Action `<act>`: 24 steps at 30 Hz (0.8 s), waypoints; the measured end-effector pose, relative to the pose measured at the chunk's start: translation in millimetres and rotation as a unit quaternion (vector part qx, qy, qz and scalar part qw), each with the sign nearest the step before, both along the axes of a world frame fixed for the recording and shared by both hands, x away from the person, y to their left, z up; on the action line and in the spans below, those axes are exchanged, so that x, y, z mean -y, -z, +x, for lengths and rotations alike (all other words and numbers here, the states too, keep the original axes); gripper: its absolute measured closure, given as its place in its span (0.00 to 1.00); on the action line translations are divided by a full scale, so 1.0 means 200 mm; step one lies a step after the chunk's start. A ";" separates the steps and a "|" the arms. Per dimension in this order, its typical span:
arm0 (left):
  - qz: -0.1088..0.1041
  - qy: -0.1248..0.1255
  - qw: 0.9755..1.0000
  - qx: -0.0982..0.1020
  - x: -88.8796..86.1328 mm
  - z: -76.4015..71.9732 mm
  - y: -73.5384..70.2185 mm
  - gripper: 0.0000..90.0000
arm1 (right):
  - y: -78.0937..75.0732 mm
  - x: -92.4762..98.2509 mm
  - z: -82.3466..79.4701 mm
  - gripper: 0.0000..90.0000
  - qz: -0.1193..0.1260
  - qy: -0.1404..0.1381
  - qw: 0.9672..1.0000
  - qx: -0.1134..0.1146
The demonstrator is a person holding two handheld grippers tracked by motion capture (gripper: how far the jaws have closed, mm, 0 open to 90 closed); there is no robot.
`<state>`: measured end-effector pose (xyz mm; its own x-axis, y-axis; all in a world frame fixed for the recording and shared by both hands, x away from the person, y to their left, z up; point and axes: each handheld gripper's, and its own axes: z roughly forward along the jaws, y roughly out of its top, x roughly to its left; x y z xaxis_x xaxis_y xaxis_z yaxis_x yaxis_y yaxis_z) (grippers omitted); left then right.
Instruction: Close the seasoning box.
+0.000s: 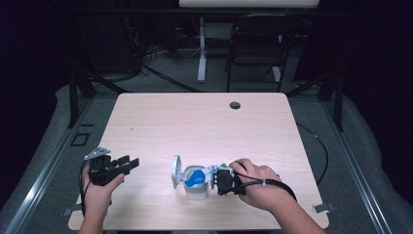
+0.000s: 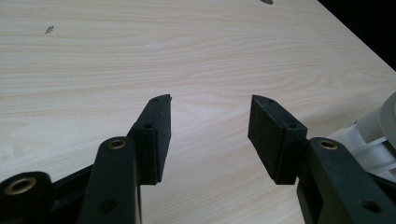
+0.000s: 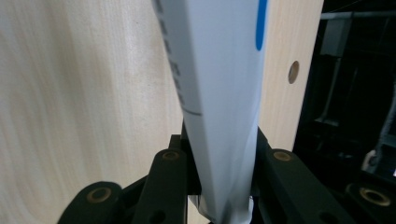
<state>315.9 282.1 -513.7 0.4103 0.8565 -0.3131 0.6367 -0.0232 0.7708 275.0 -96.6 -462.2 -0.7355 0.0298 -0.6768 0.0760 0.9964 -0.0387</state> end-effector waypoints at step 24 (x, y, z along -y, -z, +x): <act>0.007 0.004 1.000 0.003 0.02 -0.01 0.00 0.55 | 0.11 0.16 -0.04 0.87 0.175 0.046 0.983 -0.036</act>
<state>313.0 278.4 -513.3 0.4189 0.8575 -0.2986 0.6320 -0.0392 0.7740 267.8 -128.1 -483.4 -0.7649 0.3203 -0.5588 0.1762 0.9385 0.2968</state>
